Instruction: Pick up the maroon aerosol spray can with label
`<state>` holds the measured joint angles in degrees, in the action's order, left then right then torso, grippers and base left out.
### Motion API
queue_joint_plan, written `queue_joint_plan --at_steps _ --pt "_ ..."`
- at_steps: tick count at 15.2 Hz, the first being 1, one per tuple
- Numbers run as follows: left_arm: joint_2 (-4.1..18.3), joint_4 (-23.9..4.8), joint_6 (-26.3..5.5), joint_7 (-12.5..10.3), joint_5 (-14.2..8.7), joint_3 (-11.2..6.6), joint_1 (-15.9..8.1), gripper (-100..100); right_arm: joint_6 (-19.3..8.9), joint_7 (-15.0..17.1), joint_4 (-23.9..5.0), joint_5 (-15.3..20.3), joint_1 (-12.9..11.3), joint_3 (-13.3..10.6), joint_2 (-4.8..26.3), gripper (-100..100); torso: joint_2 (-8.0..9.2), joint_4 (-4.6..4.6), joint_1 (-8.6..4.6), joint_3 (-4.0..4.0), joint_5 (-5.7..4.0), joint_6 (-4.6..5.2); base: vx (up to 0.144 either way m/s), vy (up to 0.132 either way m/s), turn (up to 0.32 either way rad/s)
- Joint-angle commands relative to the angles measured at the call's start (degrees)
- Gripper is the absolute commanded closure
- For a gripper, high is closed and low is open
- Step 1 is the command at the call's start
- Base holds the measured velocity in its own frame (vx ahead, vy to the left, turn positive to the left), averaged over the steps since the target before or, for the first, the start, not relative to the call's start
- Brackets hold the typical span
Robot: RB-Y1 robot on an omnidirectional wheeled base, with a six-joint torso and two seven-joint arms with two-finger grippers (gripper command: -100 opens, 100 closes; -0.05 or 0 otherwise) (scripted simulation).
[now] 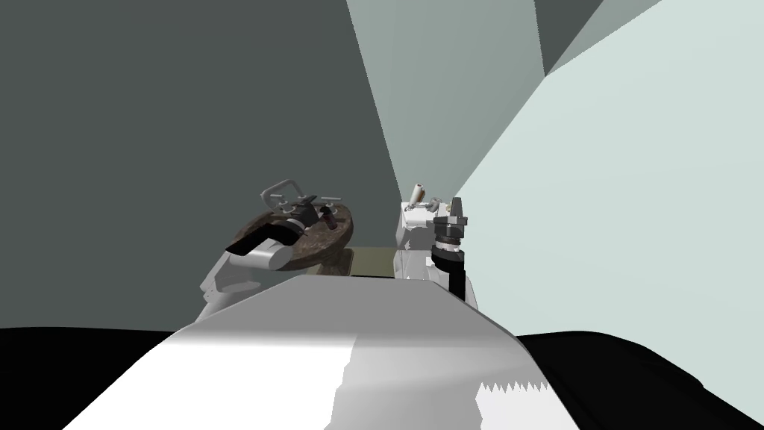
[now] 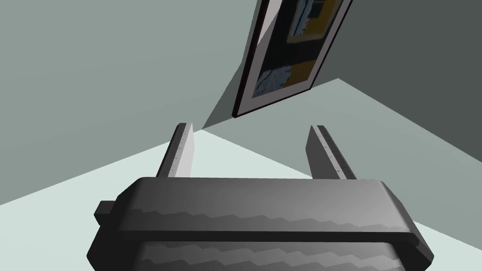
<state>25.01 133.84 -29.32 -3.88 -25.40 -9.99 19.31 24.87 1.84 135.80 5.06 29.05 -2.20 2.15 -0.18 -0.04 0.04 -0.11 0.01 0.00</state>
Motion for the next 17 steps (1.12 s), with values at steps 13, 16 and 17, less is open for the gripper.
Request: queue_joint_plan --at_steps 13,16,17 --pt "6.8 1.9 -16.5 -1.2 -10.7 -5.01 -1.2 -100 0.0 0.0 0.0 0.0 0.0 0.0 0.0 0 -0.10 -0.03 -0.03 -0.06 0.00 0.00 0.054 0.003 -0.008" --pt "8.2 2.1 -19.7 -1.5 -12.8 -5.94 -1.2 -100 0.0 0.0 0.0 0.0 0.0 0.0 0.0 0 -0.06 -0.02 -0.04 -0.04 0.00 0.00 0.057 0.000 -0.005" --pt "8.2 2.1 -20.7 -1.5 -12.8 -5.94 -1.2 -100 0.0 0.0 0.0 0.0 0.0 0.0 0.0 0 -0.08 -0.02 -0.04 -0.04 -0.01 0.00 0.065 -0.004 -0.005"
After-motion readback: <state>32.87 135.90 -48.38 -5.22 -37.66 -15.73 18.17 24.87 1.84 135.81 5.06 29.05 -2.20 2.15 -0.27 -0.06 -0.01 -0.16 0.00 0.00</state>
